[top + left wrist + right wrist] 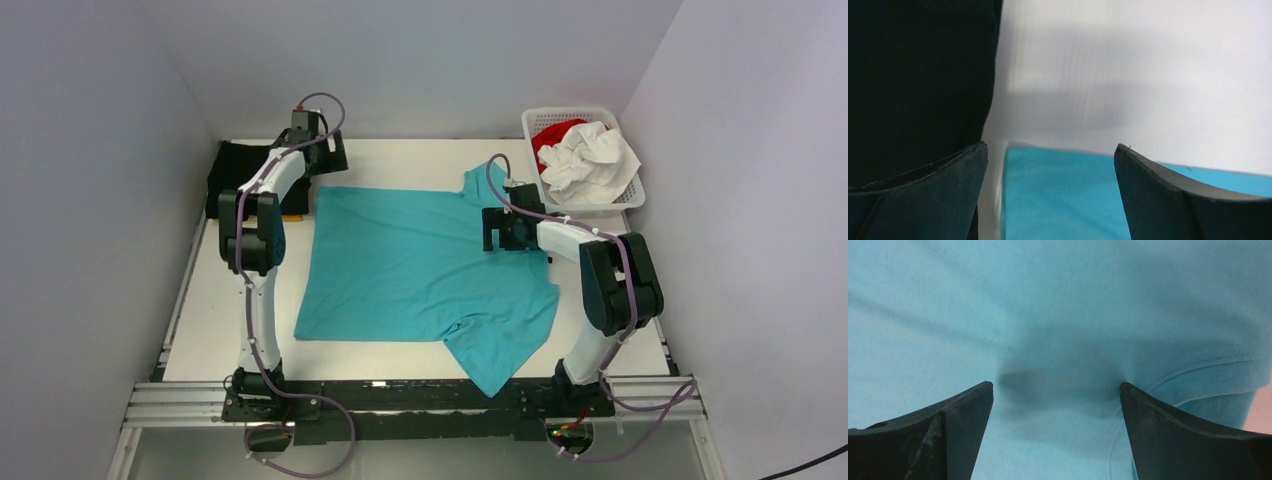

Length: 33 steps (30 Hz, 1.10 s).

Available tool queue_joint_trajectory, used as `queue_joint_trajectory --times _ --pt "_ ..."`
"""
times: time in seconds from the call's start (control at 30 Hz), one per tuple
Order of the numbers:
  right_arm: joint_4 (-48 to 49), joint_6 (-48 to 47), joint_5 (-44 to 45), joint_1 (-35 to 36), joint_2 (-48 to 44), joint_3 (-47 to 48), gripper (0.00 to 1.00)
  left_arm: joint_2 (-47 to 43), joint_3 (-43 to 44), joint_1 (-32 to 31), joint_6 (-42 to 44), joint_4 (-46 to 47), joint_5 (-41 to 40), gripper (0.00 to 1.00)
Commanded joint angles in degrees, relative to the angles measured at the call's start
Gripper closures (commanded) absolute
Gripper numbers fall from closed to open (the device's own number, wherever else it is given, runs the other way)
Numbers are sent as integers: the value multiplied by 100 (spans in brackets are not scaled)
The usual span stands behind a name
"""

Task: Fold and stack the t-shirts
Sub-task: Grab the side of the flattened tshirt closest away from the robot with both arms

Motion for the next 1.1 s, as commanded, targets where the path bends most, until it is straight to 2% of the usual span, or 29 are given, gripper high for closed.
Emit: queue_joint_trajectory --times 0.0,0.13,0.27,0.37,0.47,0.53,0.77,1.07 --pt "1 -76 -180 -73 -363 4 0 -988 -467 -169 -111 366 476 1" --pt "163 -41 -233 -33 -848 -40 0 -2050 -1584 -535 -107 437 231 1" --pt "713 161 -268 25 -1664 -603 0 -3368 -3104 -1003 -260 744 -97 1" --pt "1052 729 -131 -12 -2135 -991 0 -4135 -4284 -1147 -646 1157 167 1" --pt "937 1302 -775 -90 -2065 -1016 0 -4505 -5106 -1217 -843 1498 481 0" --pt "393 993 -1275 -148 -1494 -576 0 -4504 -5404 -1241 -901 1606 420 0" --pt "144 1026 -758 -144 79 331 0 -3376 -4934 -1187 -1058 1384 -7 1" --pt "-232 1168 -477 -26 1055 1056 0 -1725 -3513 -597 -984 687 281 0"
